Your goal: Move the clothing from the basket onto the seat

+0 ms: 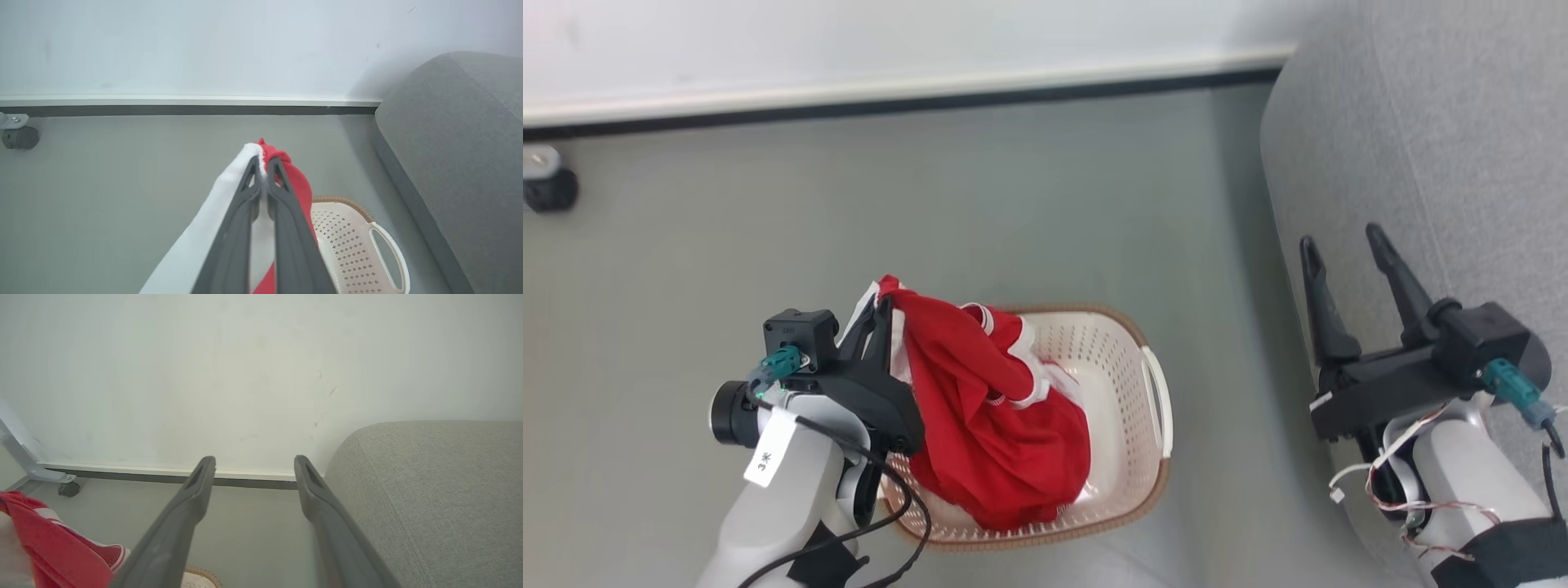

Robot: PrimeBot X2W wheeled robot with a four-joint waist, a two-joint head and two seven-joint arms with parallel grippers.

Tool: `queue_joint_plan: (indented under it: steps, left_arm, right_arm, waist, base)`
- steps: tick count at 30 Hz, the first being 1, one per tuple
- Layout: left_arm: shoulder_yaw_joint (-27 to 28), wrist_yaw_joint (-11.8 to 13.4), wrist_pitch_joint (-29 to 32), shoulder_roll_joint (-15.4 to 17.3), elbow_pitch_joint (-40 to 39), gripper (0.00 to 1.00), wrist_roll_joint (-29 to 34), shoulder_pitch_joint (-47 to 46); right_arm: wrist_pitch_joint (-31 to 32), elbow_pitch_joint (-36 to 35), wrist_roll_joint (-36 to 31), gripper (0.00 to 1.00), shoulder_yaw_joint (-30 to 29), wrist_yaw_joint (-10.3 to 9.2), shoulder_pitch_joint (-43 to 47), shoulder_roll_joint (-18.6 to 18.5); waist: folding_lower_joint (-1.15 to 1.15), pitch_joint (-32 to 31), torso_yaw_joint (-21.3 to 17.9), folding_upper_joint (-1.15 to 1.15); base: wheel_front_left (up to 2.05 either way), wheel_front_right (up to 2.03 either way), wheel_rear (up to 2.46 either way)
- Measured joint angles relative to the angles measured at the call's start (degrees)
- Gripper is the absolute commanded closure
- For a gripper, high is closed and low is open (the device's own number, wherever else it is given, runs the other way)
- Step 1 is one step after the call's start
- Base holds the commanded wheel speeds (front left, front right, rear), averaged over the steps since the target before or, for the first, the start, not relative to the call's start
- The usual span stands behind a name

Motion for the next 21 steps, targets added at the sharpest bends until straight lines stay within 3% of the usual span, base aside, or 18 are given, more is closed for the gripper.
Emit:
queue_joint_plan:
  steps: [21]
  left_arm:
    - [2.83, -2.15, -0.30, 0.27, -18.35, 1.00, -0.78, 4.83]
  right_arm:
    - [2.56, -0.85, 0.42, 0.00, 2.40, -0.01, 7.89, 0.79]
  waist:
    - [0.00, -11.64, 1.00, 0.01]
  base:
    - [0.00, 0.00, 0.00]
